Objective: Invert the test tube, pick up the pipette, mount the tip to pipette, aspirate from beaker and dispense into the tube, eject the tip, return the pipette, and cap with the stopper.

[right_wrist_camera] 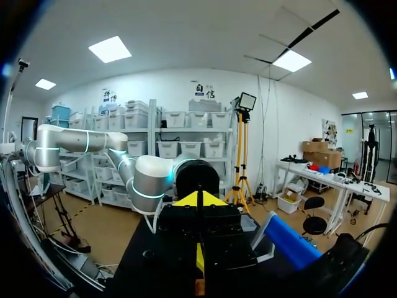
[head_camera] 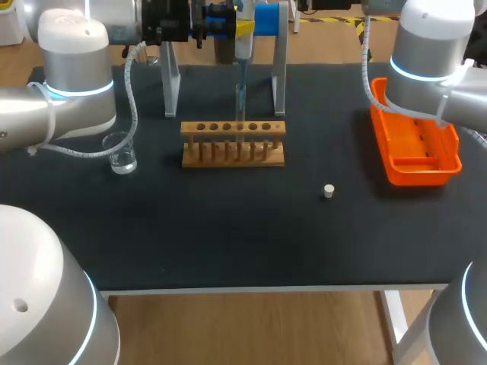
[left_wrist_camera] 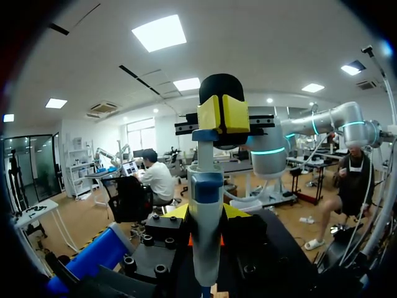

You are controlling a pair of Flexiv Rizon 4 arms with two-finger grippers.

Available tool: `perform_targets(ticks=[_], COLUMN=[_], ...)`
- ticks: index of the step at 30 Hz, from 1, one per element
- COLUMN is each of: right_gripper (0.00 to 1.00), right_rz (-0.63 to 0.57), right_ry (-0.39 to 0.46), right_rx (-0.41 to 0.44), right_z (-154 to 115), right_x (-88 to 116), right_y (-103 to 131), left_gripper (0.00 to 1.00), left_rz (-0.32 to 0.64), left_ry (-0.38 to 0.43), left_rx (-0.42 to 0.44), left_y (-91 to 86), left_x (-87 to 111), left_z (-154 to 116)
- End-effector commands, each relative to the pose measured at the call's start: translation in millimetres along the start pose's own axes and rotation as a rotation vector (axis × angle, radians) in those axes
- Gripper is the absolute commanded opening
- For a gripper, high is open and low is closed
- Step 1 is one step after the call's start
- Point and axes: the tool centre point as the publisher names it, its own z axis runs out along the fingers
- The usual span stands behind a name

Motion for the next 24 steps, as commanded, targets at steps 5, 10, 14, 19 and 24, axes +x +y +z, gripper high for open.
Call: perform_targets(ticks=[5,10,14,19,24], right_gripper=[0.0,0.0,0.0,0.0,0.0], right_rz=[0.01,0.018,0.026,0.033,0.043], right_ry=[-0.002,0.0,0.001,0.002,0.001], right_rx=[0.007,0.01,0.018,0.025,0.032], right_z=[0,0,1,1,0], right_x=[0,0,0,0,0], right_y=[-7,-11,-16,-21,-25], left_gripper=[0.0,0.0,0.0,0.0,0.0], left_rz=[0.001,0.001,0.001,0.001,0.001], left_ry=[0.004,0.004,0.004,0.004,0.004], left_rx=[0.002,0.002,0.002,0.002,0.002], left_y=[-1.1,-1.1,-1.1,-1.1,-1.1], left_x=[-1.1,-1.1,-1.1,-1.1,-1.1], left_z=[0,0,0,0,0])
